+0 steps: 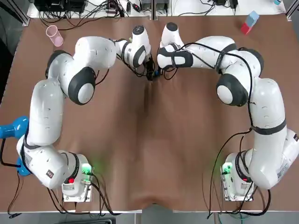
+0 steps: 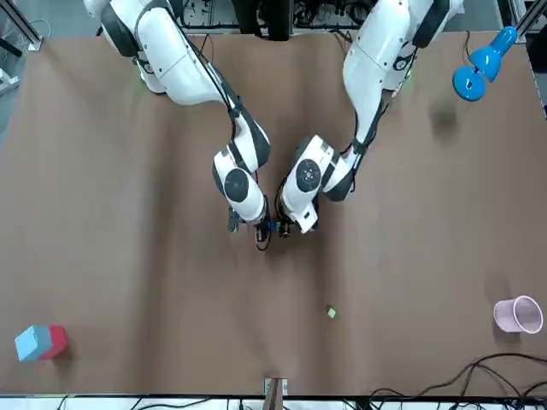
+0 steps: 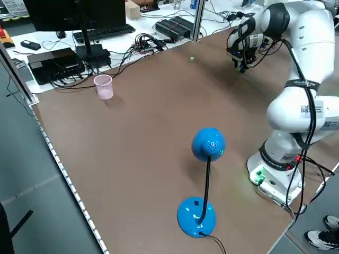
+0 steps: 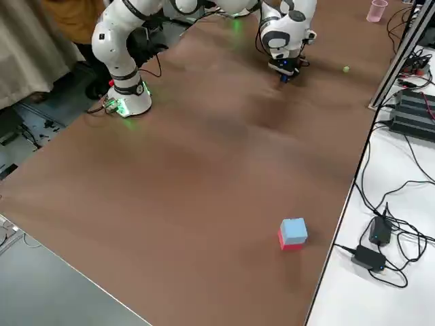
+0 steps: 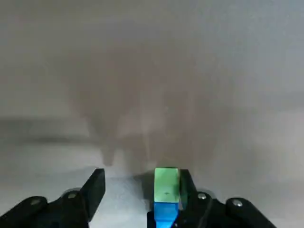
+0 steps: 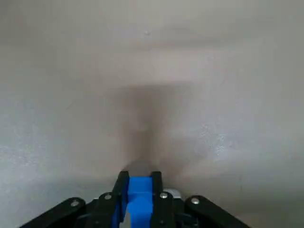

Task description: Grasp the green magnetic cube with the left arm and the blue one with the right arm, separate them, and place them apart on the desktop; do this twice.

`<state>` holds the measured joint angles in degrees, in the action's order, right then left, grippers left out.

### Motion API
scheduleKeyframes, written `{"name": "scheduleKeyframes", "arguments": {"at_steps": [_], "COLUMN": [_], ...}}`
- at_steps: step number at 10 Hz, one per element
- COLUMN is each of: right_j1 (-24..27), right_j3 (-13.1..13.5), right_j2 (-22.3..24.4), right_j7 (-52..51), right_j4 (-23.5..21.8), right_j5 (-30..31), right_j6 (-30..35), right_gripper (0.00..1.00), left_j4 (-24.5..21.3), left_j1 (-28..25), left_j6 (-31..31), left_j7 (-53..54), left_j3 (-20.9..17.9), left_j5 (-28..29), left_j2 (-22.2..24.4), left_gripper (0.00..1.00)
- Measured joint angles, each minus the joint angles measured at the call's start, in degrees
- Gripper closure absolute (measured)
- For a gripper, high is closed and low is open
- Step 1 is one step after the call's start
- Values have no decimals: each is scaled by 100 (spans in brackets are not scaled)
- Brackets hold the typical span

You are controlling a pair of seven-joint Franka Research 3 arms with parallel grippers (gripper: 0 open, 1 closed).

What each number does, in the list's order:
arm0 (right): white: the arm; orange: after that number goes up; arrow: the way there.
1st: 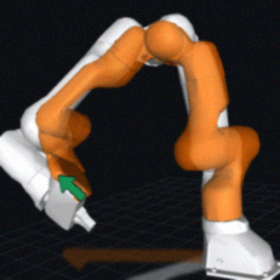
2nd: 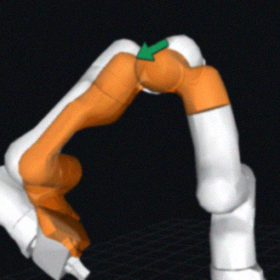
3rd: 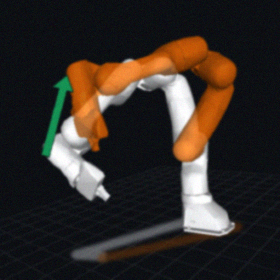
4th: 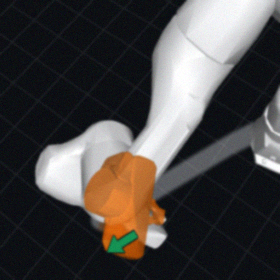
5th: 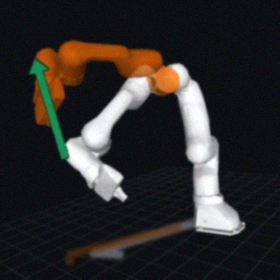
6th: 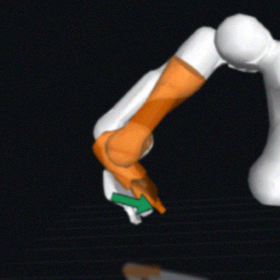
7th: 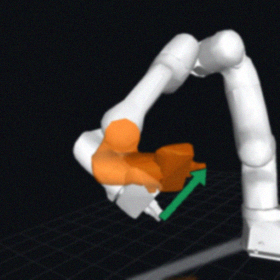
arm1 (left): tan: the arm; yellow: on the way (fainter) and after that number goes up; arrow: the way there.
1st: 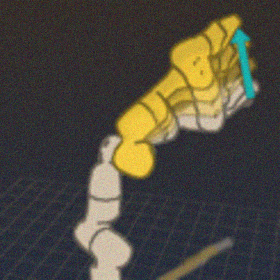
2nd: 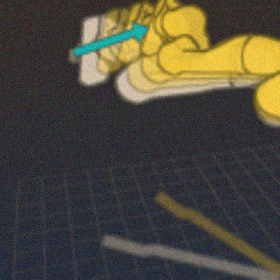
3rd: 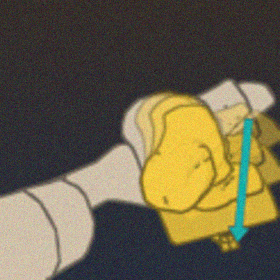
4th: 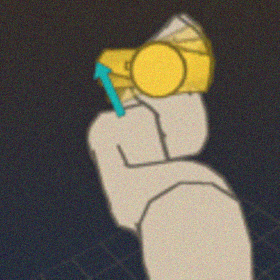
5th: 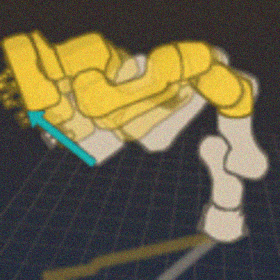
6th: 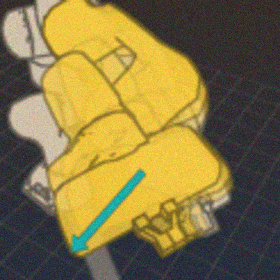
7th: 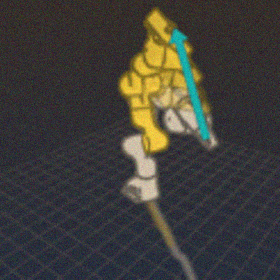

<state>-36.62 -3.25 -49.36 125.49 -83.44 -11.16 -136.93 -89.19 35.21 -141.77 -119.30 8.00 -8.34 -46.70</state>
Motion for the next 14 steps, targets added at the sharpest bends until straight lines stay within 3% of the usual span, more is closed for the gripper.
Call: {"name": "scheduleKeyframes", "arguments": {"at_steps": [3,4,7,14], "right_j1": [0,0,0,0], "right_j3": [0,0,0,0], "right_j2": [0,0,0,0], "right_j7": [0,0,0,0], "right_j4": [0,0,0,0], "right_j5": [0,0,0,0], "right_j6": [0,0,0,0], "right_gripper": [74,74,74,74], "left_j4": [0,0,4,29], "left_j1": [0,0,0,-22], "left_j6": [-7,-7,-11,-17], "left_j7": [0,5,29,117], "left_j3": [-9,-10,-13,-72], "left_j5": [0,0,2,2], "left_j2": [-6,-6,-6,-6], "left_gripper": [38,53,74,77]}}
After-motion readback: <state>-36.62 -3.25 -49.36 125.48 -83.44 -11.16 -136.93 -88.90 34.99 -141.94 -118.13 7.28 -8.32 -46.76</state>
